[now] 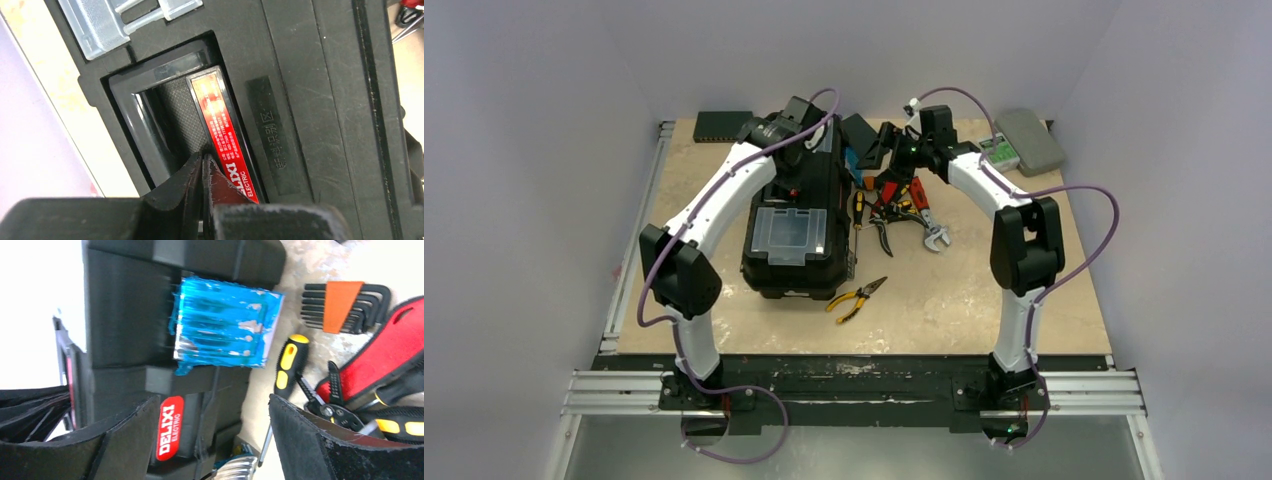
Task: Pack the tool kit
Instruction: Open the toolbox at the center of the board.
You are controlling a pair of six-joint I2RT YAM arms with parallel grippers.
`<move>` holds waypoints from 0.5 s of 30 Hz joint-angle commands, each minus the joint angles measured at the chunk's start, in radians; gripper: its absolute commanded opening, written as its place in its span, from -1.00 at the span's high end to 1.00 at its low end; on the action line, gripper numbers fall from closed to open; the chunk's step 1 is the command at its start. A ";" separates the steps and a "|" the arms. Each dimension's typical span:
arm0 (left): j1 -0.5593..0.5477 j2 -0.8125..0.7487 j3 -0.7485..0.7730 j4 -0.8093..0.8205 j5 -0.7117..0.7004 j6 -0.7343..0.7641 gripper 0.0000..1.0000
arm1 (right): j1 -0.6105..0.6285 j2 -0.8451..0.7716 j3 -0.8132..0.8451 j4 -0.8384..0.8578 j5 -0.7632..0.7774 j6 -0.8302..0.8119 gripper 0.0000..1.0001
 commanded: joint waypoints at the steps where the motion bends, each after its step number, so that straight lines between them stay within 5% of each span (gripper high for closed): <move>1: -0.002 0.057 -0.082 -0.122 0.235 -0.065 0.91 | -0.004 -0.006 0.014 -0.050 0.083 -0.062 -0.56; 5: 0.005 0.047 -0.084 -0.115 0.249 -0.068 0.93 | -0.004 0.018 0.024 -0.055 0.098 -0.060 -0.72; 15: 0.006 0.006 -0.111 -0.074 0.275 -0.088 1.00 | 0.007 0.071 0.100 -0.172 0.409 -0.118 -0.18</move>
